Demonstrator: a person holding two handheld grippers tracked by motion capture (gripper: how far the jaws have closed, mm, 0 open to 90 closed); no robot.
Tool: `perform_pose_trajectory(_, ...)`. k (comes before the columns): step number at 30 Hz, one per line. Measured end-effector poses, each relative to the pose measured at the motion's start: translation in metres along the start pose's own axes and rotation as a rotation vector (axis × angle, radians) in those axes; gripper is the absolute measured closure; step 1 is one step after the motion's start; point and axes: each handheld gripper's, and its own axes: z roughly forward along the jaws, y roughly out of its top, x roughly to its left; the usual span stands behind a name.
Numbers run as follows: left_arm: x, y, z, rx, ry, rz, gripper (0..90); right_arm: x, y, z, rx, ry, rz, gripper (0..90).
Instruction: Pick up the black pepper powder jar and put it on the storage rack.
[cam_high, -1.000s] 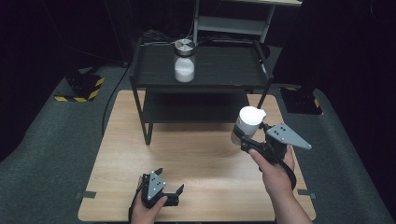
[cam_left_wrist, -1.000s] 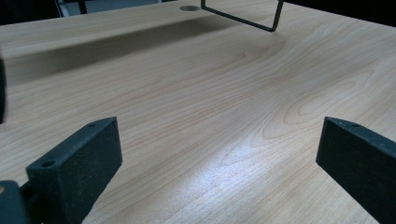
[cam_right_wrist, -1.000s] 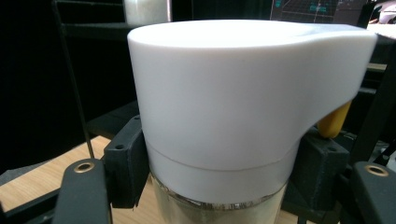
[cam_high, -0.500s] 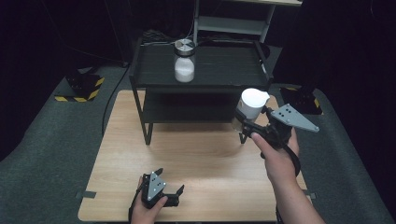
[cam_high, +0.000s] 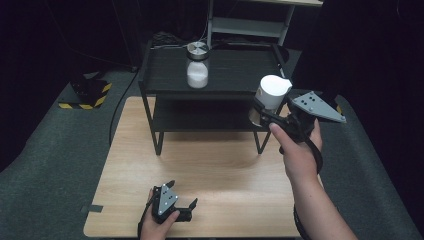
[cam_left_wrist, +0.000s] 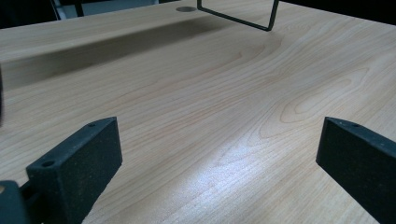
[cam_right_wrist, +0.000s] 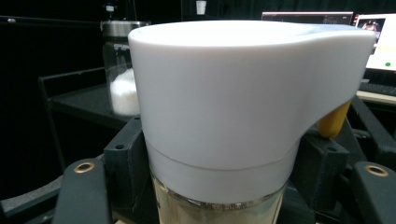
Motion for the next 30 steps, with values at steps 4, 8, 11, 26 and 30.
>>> perform_pose_trajectory(4, 0.001, 0.0, 0.0, 0.003, -0.004, -0.002, 0.4, 0.001, 0.01, 0.006, -0.007, -0.014, -0.007, 30.8)
perform_pose_trajectory(8, 0.002, 0.0, 0.0, 0.002, -0.011, -0.007, 0.4, 0.001, 0.018, 0.014, -0.017, -0.037, -0.001, 30.8)
perform_pose_trajectory(11, 0.004, 0.0, 0.0, -0.002, -0.017, -0.005, 0.4, 0.0, 0.023, 0.023, -0.02, -0.052, 0.008, 30.8)
perform_pose_trajectory(26, 0.003, 0.0, -0.001, 0.0, -0.021, 0.008, 0.4, -0.004, 0.044, 0.066, -0.008, -0.1, -0.001, 30.8)
perform_pose_trajectory(30, 0.003, 0.0, -0.001, -0.001, -0.022, 0.007, 0.4, -0.004, 0.045, 0.078, 0.007, -0.104, -0.003, 30.8)
